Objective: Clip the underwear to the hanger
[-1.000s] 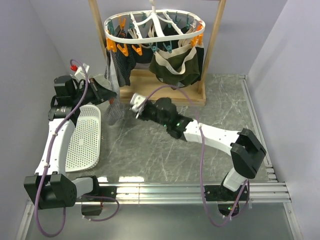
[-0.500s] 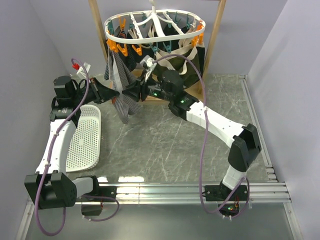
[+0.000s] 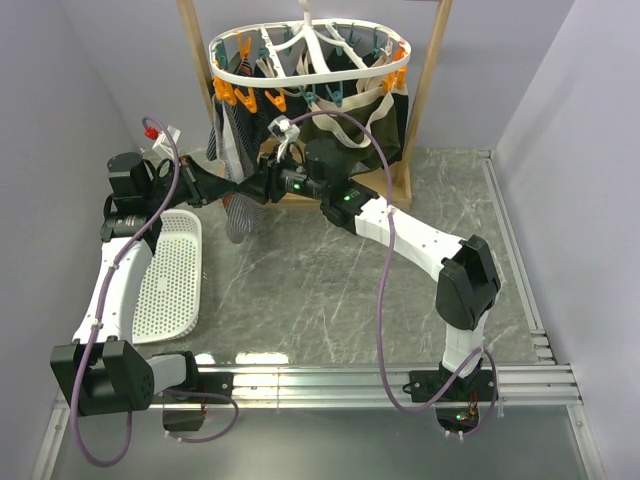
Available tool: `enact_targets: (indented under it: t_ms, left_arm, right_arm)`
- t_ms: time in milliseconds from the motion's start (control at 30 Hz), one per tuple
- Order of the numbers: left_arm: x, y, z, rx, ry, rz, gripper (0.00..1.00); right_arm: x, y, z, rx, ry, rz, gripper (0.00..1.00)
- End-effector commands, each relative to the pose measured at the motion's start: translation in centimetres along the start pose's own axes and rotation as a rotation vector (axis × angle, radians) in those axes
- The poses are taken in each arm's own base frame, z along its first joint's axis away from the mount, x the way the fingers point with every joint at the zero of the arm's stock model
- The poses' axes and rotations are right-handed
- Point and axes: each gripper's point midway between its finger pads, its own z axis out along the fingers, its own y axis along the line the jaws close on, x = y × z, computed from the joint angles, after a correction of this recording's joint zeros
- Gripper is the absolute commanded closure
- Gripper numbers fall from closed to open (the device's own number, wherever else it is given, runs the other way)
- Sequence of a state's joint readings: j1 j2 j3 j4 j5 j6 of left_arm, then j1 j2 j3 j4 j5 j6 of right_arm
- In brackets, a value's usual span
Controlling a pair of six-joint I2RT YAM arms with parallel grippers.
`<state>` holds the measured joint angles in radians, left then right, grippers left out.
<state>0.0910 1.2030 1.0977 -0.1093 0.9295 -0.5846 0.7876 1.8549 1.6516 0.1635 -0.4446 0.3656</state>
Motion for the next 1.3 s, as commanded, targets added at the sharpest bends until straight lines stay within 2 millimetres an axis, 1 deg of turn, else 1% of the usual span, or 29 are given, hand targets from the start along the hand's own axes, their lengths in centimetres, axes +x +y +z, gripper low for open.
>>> enact_targets:
  t_ms: [0, 33, 133, 167, 233, 267, 300, 367, 400, 433, 567, 633, 667, 767, 800, 833, 867, 900, 933, 967, 1000, 1033, 1067, 1100, 1133, 1167, 1200, 1233, 1267]
  left_arm:
    - [-0.4, -2.2, -0.2, 0.093, -0.003, 0.078, 1.00]
    - [-0.4, -2.2, -0.2, 0.092, -0.002, 0.081, 1.00]
    - [-0.2, -2.3, -0.2, 0.105, 0.009, 0.082, 1.00]
    - [0.0, -2.3, -0.2, 0.109, 0.012, 0.081, 1.00]
    - [-0.1, -2.4, -0.2, 0.121, 0.015, 0.081, 1.00]
    - [0.0, -2.4, -0.1, 0.123, 0.018, 0.077, 1.00]
    - [0.0, -2.4, -0.1, 0.128, 0.017, 0.073, 1.00]
    - [0.1, -2.4, -0.1, 0.131, 0.022, 0.074, 1.00]
    - [0.2, -2.4, -0.1, 0.135, 0.026, 0.064, 1.00]
    - [0.4, -2.5, -0.1, 0.144, 0.037, 0.053, 1.00]
    - [0.2, -2.7, 0.0, 0.168, 0.033, 0.059, 1.00]
    - [0.2, -2.5, 0.1, 0.161, 0.035, 0.052, 1.00]
    - [0.2, -2.5, 0.1, 0.160, 0.034, 0.054, 1.00]
    - [0.0, -2.4, 0.2, 0.155, 0.026, 0.055, 1.00]
    - [0.0, -2.3, 0.2, 0.148, 0.024, 0.054, 1.00]
    - [-0.2, -2.2, 0.3, 0.141, 0.023, 0.052, 1.00]
    - [-0.1, -1.9, 0.3, 0.122, 0.028, 0.037, 0.99]
    - [-0.1, -1.1, 0.5, 0.084, 0.023, 0.043, 0.95]
    - [-0.4, -0.8, 0.5, 0.057, 0.017, 0.048, 0.94]
    - [-0.3, 0.0, 0.4, 0.018, 0.016, 0.057, 0.89]
    - [-0.3, 0.4, 0.5, -0.002, 0.014, 0.062, 0.87]
    - [-0.4, 0.6, 0.4, -0.020, 0.009, 0.071, 0.86]
    - [-0.4, 1.1, 0.3, -0.039, 0.005, 0.073, 0.85]
    - [-0.6, 1.7, 0.3, -0.072, -0.010, 0.085, 0.85]
    - [-0.6, 1.8, 0.3, -0.085, -0.015, 0.088, 0.84]
    - [-0.8, 2.1, 0.3, -0.100, -0.023, 0.098, 0.79]
    - [-0.8, 2.3, 0.3, -0.110, -0.025, 0.099, 0.78]
    - [-0.9, 3.0, 0.3, -0.138, -0.034, 0.098, 0.78]
    - [-1.0, 3.2, 0.4, -0.149, -0.039, 0.100, 0.77]
  right_arm:
    - [-2.3, -0.5, 0.1, 0.035, -0.061, 0.018, 0.55]
    - [-2.3, -0.7, 0.0, 0.037, -0.062, 0.027, 0.48]
    - [-2.5, -0.9, -0.1, 0.015, -0.067, 0.064, 0.45]
    - [-2.7, -0.7, -0.2, -0.004, -0.067, 0.093, 0.44]
    - [-3.3, -1.1, -0.4, -0.023, -0.089, 0.116, 0.44]
    - [-3.5, -0.7, -0.5, -0.040, -0.093, 0.151, 0.45]
    - [-3.9, -0.8, -0.7, -0.058, -0.105, 0.161, 0.45]
    - [-3.8, -0.6, -0.7, -0.086, -0.099, 0.196, 0.48]
    - [-3.9, -0.2, -0.8, -0.114, -0.096, 0.201, 0.49]
    - [-3.7, -0.1, -0.8, -0.123, -0.091, 0.218, 0.50]
    - [-3.1, 0.5, -0.5, -0.167, -0.077, 0.248, 0.49]
    - [-2.8, 0.7, -0.3, -0.179, -0.067, 0.251, 0.50]
    - [-3.0, 0.6, -0.3, -0.177, -0.068, 0.246, 0.50]
    - [-2.4, 0.6, -0.2, -0.175, -0.050, 0.231, 0.56]
    - [-2.6, 0.7, -0.3, -0.180, -0.056, 0.220, 0.70]
    - [-2.6, 0.8, -0.3, -0.182, -0.059, 0.205, 0.78]
    - [-3.1, 0.7, -0.4, -0.175, -0.070, 0.190, 0.87]
    - [-3.1, 0.6, -0.4, -0.161, -0.066, 0.182, 1.00]
    - [-4.1, -0.3, -0.4, -0.118, -0.095, 0.140, 1.00]
    - [-3.9, -0.9, -0.6, -0.082, -0.082, 0.102, 1.00]
    - [-4.2, -1.2, -0.7, -0.061, -0.087, 0.079, 1.00]
    - [-4.4, -2.0, -0.8, -0.015, -0.095, 0.060, 1.00]
    - [-5.1, -3.1, -0.9, 0.054, -0.119, 0.038, 1.00]
    - [-5.2, -3.9, -1.3, 0.100, -0.115, -0.001, 1.00]
    - [-5.5, -4.4, -1.5, 0.137, -0.123, -0.018, 1.00]
    - [-5.6, -5.2, -1.7, 0.185, -0.127, -0.026, 1.00]
    - [-5.9, -5.7, -2.0, 0.213, -0.133, -0.057, 1.00]
    - [-6.0, -6.1, -2.1, 0.236, -0.134, -0.066, 1.00]
    - [-5.9, -6.6, -2.2, 0.264, -0.135, -0.072, 1.00]
